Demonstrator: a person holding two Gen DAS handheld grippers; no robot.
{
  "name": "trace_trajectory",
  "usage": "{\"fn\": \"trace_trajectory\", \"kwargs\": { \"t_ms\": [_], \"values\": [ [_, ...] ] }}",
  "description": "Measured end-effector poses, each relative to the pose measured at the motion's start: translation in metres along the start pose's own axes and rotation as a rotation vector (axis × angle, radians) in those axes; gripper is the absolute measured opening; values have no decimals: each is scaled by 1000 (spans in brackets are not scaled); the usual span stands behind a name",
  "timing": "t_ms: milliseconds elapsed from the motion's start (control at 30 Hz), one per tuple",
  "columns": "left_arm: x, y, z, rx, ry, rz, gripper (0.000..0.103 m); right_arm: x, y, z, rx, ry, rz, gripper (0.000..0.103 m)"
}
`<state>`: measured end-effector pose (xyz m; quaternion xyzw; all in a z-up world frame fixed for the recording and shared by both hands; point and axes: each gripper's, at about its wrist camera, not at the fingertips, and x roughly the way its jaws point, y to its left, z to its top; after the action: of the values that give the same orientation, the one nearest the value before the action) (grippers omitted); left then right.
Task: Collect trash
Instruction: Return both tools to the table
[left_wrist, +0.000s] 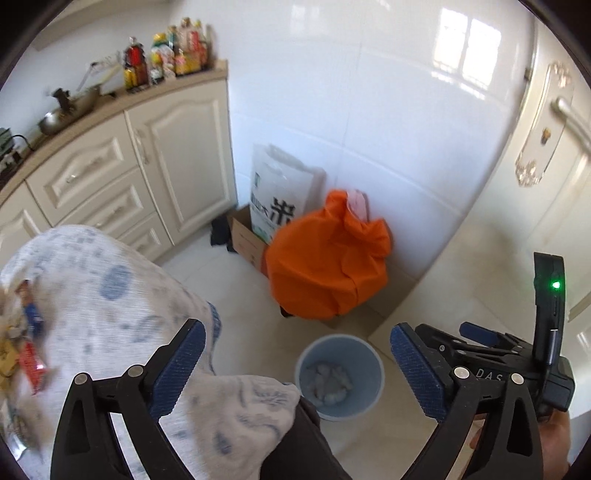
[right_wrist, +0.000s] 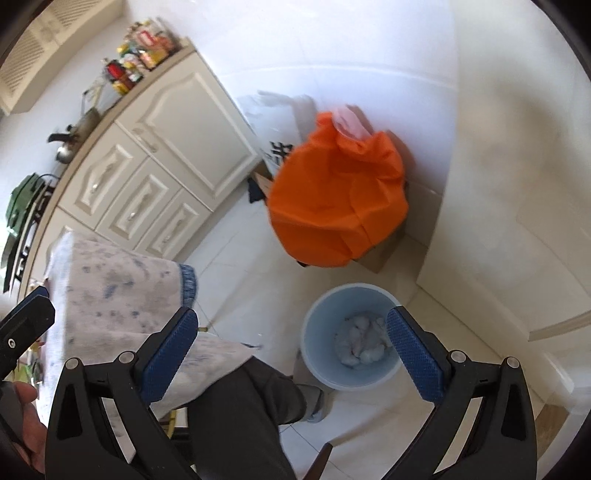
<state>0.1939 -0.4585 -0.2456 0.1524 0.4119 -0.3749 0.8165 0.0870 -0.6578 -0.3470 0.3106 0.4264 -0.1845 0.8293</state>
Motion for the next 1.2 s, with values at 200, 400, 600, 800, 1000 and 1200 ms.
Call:
{"fn": "trace_trajectory", "kwargs": {
  "t_ms": [200,400,600,800,1000,1200],
  "values": [
    [-66,26,-21,-28,-103,43,102,-37,55,6,-90,-72,32,103],
    [-149,66,-50,-99,-204,91,102,-70,117,8,-207,-134,88,103],
    [-209,107,-80,-194,-293,147,102,-94,180,4,-314,-183,156,103],
    [-264,141,-115,-277,-386,231,102,-116,238,-5,-414,-243,228,103],
    [-308,167,-143,-343,-440,320,102,-130,289,-19,-519,-276,290,103],
    [-338,183,-169,-402,-470,408,102,-141,333,-36,-626,-298,365,103]
  ]
}}
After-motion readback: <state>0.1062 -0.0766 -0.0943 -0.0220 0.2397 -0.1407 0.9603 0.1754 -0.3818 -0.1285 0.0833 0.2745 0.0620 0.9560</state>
